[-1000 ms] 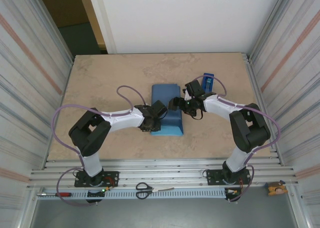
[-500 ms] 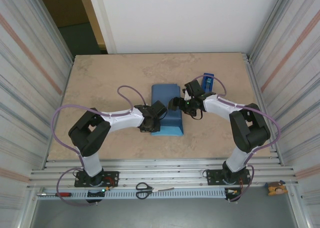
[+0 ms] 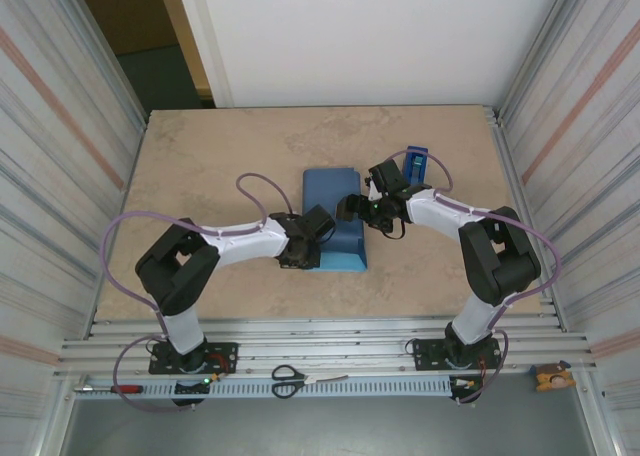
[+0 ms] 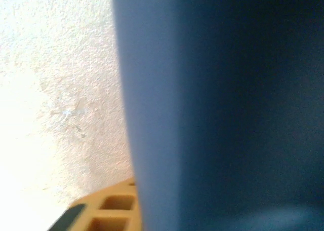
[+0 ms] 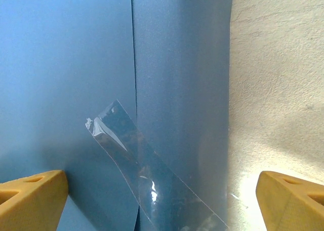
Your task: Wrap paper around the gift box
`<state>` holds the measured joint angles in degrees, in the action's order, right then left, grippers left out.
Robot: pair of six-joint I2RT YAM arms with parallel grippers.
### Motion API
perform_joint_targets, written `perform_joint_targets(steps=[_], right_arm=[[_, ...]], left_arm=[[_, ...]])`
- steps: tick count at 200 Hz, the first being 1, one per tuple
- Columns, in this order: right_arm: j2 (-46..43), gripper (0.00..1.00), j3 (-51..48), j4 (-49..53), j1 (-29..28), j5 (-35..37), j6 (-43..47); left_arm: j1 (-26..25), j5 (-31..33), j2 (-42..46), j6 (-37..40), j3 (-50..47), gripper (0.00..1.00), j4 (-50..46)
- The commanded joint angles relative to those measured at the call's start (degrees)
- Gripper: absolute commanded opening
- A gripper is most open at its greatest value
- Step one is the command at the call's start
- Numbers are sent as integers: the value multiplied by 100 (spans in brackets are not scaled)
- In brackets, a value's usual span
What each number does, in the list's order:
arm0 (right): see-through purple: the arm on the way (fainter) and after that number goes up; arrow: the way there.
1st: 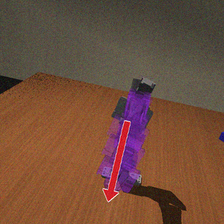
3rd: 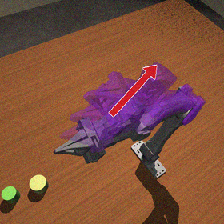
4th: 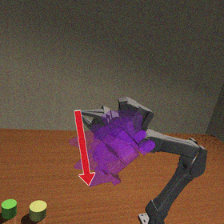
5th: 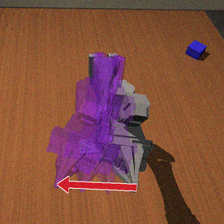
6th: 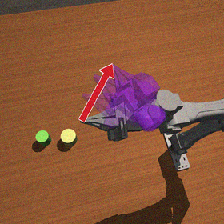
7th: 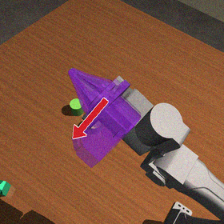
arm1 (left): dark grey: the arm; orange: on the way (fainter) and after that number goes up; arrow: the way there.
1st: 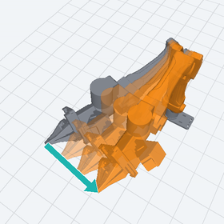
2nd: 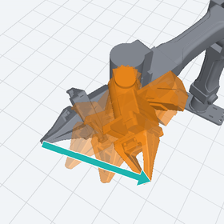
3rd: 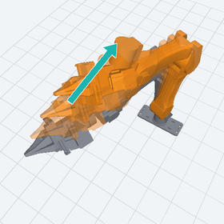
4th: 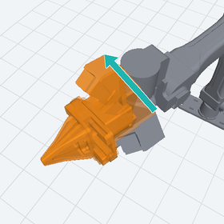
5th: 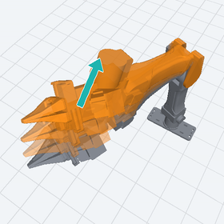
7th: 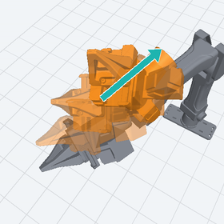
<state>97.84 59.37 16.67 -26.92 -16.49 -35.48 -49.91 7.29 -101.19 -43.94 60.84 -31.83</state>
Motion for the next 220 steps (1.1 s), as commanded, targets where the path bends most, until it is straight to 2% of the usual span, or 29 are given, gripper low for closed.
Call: perform_joint_targets(steps=[1, 64, 87, 120, 220], right_arm=[[233, 94, -81, 680, -68, 383, 127], [218, 94, -75, 723, -68, 414, 130], [218, 94, -75, 724, -69, 419, 130], [196, 94, -79, 733, -69, 427, 130], [215, 95, -76, 742, -68, 419, 147]], left_arm=[[-36, 162, 437, -57, -106, 28, -282], [-21, 516, 483, 131, 146, 33, 63], [63, 605, 275, 112, 285, 30, -60], [137, 550, 171, 203, 280, 21, 183], [214, 656, -144, 132, 367, 13, 120]])
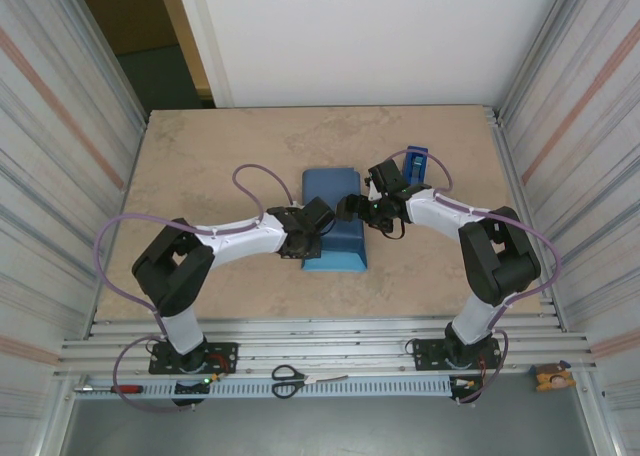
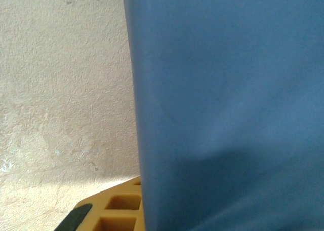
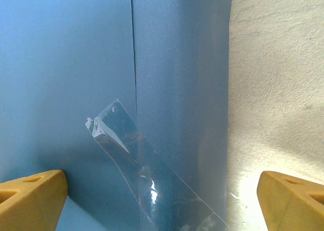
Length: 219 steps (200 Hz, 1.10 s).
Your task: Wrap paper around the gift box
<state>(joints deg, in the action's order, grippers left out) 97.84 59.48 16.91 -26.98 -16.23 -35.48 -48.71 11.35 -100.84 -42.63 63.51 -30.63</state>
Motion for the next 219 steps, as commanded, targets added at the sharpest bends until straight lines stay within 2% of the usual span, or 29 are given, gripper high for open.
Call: perform_joint_targets(steps=[1, 59, 78, 128, 135, 156, 175, 180, 188, 203, 219], right_arm=[[217, 95, -87, 718, -57, 392, 147], [209, 95, -103, 718, -70, 384, 147], [218, 95, -104, 724, -69, 384, 147], [209, 95, -106, 729, -70, 397, 147], [209, 95, -109, 726, -70, 401, 145], [199, 95, -95, 744, -70, 408, 147], [196, 95, -95, 753, -70, 410, 147], [199, 95, -95, 753, -70, 410, 147], [200, 95, -95, 757, -69, 407, 147], [200, 95, -95, 753, -66, 410, 147], [200, 95, -86, 762, -70, 421, 147]], left_arm=[[96, 247, -181, 1, 101, 13, 2], [116, 191, -206, 100, 48, 11, 75], [116, 209, -192, 122, 47, 0, 75], [109, 124, -59, 118, 17, 0, 4], [108, 100, -59, 98, 29, 9, -68], [98, 27, -35, 12, -17, 22, -214], [90, -19, -6, -52, -157, 24, -191], [90, -34, -6, -52, -188, 22, -174], [90, -53, 0, -48, -219, 12, -150], [90, -62, 20, -31, -245, 0, -114], [90, -72, 52, 0, -242, 0, -94]])
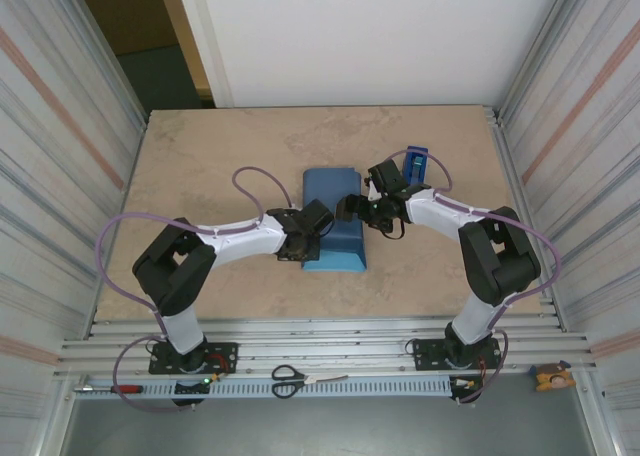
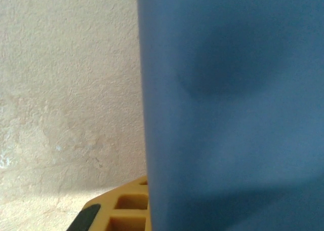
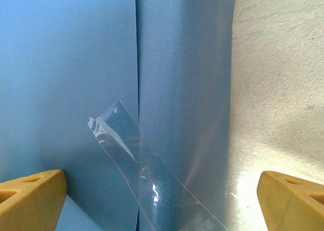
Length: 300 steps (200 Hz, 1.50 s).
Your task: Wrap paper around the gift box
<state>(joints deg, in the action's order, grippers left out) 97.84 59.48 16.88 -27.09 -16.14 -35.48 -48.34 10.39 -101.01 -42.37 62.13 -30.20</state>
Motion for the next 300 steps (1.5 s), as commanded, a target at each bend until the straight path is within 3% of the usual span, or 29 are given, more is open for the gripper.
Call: perform_joint_targets(steps=[1, 17, 28, 53, 84, 117, 130, 153, 157, 172, 197, 212, 225, 259, 284, 300], right_arm=[[195, 95, -86, 764, -59, 411, 147], [191, 95, -86, 772, -59, 419, 147], [180, 95, -86, 773, -59, 419, 147], [188, 95, -86, 781, -59, 428, 147], [191, 95, -86, 790, -59, 428, 147], [191, 95, -86, 799, -70, 442, 147], [183, 95, -86, 809, -68, 447, 147], [182, 95, -86, 808, -68, 454, 147], [178, 95, -86, 808, -68, 454, 147], [191, 95, -86, 809, -66, 458, 145], [206, 95, -68, 794, -67, 436, 138], [208, 95, -21, 799, -65, 411, 155], [192, 96, 50, 786, -68, 355, 210], [66, 97, 503, 790, -68, 136, 422], [-191, 99, 805, 786, -57, 34, 563], [-466, 100, 788, 708, -35, -13, 579]], left_arm=[[52, 24, 71, -26, -109, 0, -137], [37, 33, 132, -26, -127, 0, -165], [35, 26, 163, -43, -144, 17, -211], [-25, -61, 238, -78, -273, 29, -250], [-105, -171, 239, -96, -416, 0, -147], [-123, -143, 314, -46, -396, 0, -161], [-123, -143, 323, -44, -378, 23, -241], [-149, -125, 369, -26, -393, 27, -371], [-154, -140, 376, -24, -394, 25, -373], [-182, -203, 413, 23, -427, 2, -349], [-202, -244, 487, 93, -390, 0, -364], [-202, -298, 623, 123, -370, 26, -402], [-202, -371, 852, 158, -385, 31, -406], [-40, -512, 1746, 487, -456, 56, -361], [683, -1306, 2037, 832, -456, 74, -10], [1258, -2163, 1892, 998, -429, 80, 400]])
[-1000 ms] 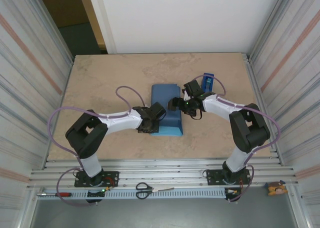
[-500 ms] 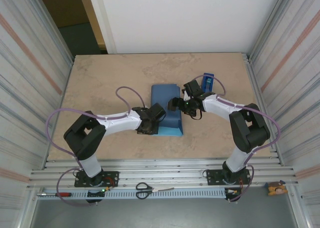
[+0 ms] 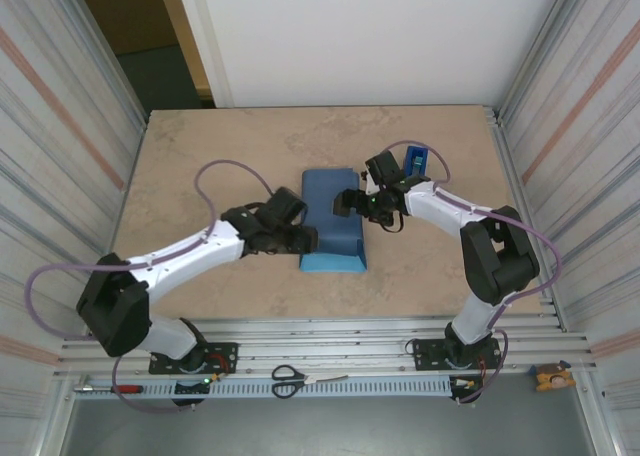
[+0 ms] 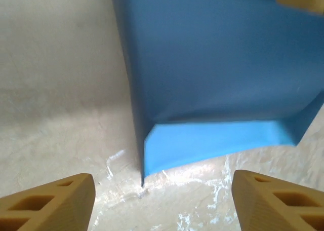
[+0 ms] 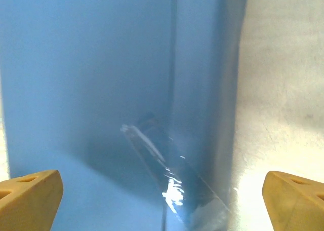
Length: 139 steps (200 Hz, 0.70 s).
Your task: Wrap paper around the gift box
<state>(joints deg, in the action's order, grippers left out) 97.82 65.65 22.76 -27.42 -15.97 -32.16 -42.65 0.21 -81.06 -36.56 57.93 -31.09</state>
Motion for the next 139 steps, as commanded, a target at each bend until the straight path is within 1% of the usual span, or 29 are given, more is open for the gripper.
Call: perform_joint_targets(steps=[1, 13, 25, 36, 48, 57, 70, 85, 108, 127, 139], right_arm=[[-482, 100, 165, 117, -1, -25, 246], [-759, 99, 1, 26, 38, -38, 188], [-1098, 99, -325, -91, 98, -49, 74], [-1484, 100, -786, -272, 177, -133, -80], [-1945, 94, -1373, -471, 291, -205, -274], [-2276, 87, -1808, -588, 353, -280, -398], [-2667, 66, -2390, -711, 440, -429, -583], [-3024, 47, -2954, -808, 505, -581, -785], [-3322, 30, -3582, -966, 561, -697, -1094], [-3287, 20, -3935, -1443, 630, -957, -1329], [-3103, 19, -3977, -1597, 659, -1064, -1380]], left_arm=[[724, -1211, -121, 419, -5, 80, 516], [1092, -1924, -417, 459, 123, 84, 777], [1341, -2467, -807, 491, 396, 87, 850], [1425, -2681, -1152, 597, 695, 88, 778], [1451, -2712, -1469, 705, 1067, 90, 637], [1453, -2703, -1728, 789, 1316, 90, 483], [1470, -2620, -2066, 859, 1615, 89, 268], [1479, -2514, -2309, 895, 1754, 89, 175], [1497, -2528, -2408, 895, 1661, 89, 293], [1497, -2579, -2485, 905, 1581, 88, 339], [1497, -2596, -2509, 912, 1516, 86, 372]])
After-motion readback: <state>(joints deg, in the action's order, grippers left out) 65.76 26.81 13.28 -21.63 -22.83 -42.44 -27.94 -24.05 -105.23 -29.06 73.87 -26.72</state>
